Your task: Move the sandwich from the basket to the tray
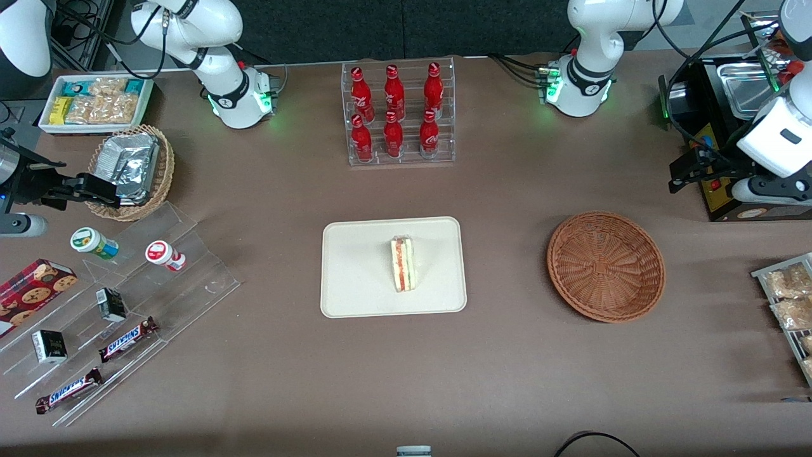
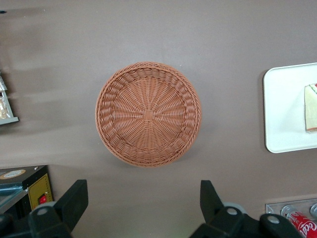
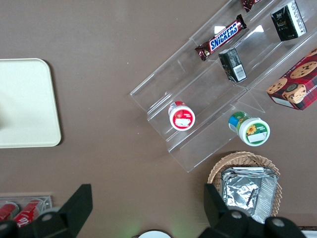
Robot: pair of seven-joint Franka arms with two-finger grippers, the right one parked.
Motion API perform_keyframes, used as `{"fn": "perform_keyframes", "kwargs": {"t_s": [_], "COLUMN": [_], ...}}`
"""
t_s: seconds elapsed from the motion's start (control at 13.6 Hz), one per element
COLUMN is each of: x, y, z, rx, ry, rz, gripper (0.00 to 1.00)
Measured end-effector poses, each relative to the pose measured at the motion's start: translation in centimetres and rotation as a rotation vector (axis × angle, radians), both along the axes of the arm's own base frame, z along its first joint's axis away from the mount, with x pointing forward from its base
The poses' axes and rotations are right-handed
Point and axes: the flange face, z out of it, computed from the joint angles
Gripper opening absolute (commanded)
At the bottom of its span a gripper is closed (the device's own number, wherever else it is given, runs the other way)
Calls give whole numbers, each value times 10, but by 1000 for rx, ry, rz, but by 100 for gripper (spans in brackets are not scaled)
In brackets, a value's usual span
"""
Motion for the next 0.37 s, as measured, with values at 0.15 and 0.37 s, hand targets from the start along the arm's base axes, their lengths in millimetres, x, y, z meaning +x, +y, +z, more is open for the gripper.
{"fn": "perform_keyframes", "kwargs": {"t_s": [0.15,0.37], "x": [-2,-7], "y": [0,2], "z": [10,23], "rx": [2,12], "ry": [-8,0], "rz": [0,-1], "gripper": [100,100]}}
